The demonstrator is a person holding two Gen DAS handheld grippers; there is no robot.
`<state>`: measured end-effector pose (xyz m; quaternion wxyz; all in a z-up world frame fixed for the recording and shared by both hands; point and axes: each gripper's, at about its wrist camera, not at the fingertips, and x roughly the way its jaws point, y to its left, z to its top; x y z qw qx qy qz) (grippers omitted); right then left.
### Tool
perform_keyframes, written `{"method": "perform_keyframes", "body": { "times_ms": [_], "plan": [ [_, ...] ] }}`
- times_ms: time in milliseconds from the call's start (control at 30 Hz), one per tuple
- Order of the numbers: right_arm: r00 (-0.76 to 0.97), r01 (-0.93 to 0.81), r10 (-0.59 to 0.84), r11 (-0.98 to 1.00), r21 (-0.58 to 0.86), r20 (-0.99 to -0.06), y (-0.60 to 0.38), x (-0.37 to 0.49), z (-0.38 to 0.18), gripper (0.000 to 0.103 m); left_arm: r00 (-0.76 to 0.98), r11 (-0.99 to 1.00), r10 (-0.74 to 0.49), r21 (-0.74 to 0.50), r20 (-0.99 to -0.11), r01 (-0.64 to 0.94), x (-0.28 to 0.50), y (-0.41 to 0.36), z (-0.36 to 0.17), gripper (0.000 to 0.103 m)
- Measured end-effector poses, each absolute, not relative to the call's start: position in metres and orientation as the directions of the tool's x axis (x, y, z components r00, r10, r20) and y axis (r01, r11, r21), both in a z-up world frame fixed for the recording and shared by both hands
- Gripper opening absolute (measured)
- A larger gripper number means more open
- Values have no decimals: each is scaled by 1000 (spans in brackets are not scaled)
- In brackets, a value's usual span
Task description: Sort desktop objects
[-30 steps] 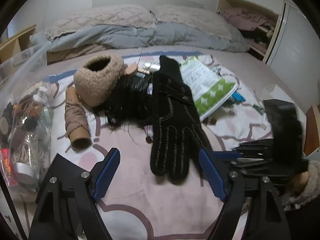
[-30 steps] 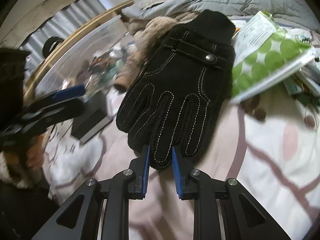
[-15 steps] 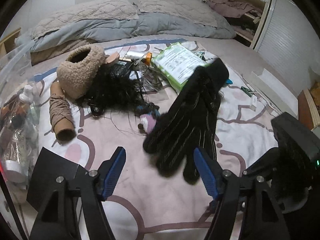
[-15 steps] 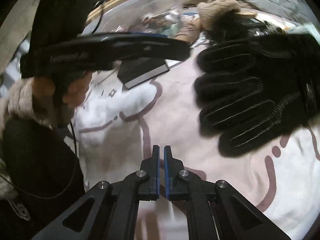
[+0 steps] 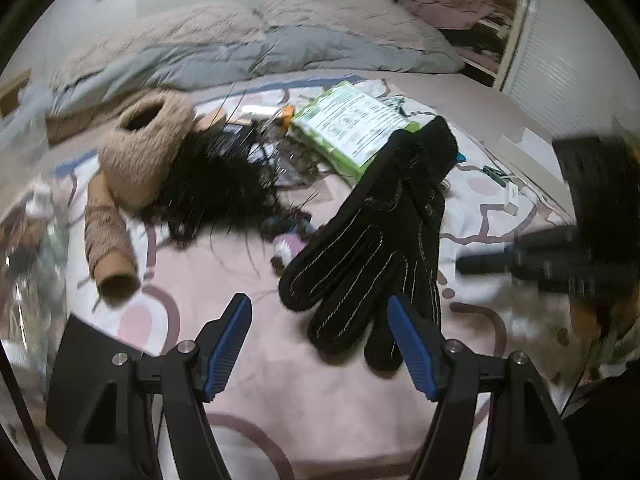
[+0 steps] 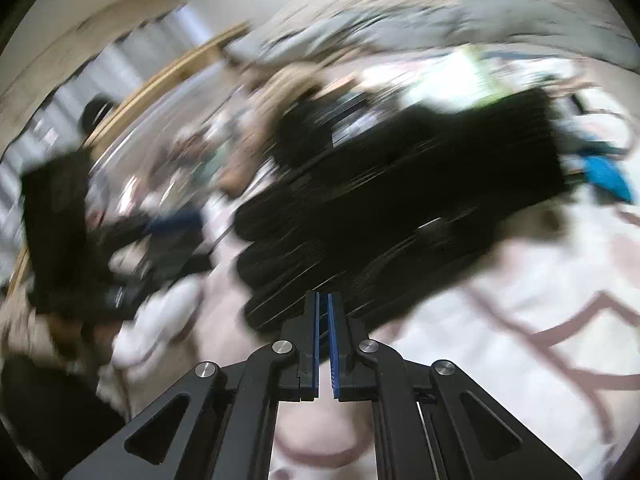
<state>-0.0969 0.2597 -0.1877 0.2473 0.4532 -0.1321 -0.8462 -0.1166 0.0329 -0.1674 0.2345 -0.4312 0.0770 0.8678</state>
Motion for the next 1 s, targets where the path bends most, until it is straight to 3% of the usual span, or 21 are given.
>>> {"method": "perform_keyframes", "body": {
  "times_ms": [100, 267, 333, 400, 467, 500, 767, 833, 900, 1000],
  "plan": [
    [-528, 196, -495, -862, 468, -690, 288, -105, -186, 5, -541, -866, 323, -13, -776, -499, -117, 42, -172, 61],
    [-571, 83, -442, -869, 487, -691, 310, -112, -196, 8, -518, -861, 328, -24, -790, -509, -127, 46, -187, 60],
    [-556, 53, -439, -866, 497, -706, 312, -114, -205, 21, -514, -861, 329, -28, -792, -507, -129, 46, -191, 60],
    [-531, 41, -452, -859, 511, -717, 308, -117, -216, 40, -504, -865, 346, -61, -792, -498, -134, 44, -193, 60],
    [-514, 43, -471, -849, 527, -717, 312, -116, -220, 40, -495, -871, 357, -90, -792, -484, -140, 42, -195, 59],
    [-506, 47, -477, -847, 530, -718, 311, -116, -223, 40, -490, -871, 366, -106, -791, -479, -143, 41, -196, 53],
    [-441, 123, -540, -828, 548, -717, 290, -114, -230, 40, -439, -871, 415, -210, -797, -444, -155, 37, -201, 33],
    [-432, 132, -545, -826, 548, -718, 285, -112, -231, 43, -444, -873, 418, -214, -793, -439, -154, 35, -197, 25],
    [-428, 133, -555, -819, 558, -713, 283, -111, -233, 52, -439, -870, 427, -228, -790, -436, -153, 34, -192, 23],
    [-424, 143, -556, -820, 554, -715, 281, -108, -231, 53, -433, -867, 445, -254, -784, -430, -147, 32, -185, 20]
  ]
}}
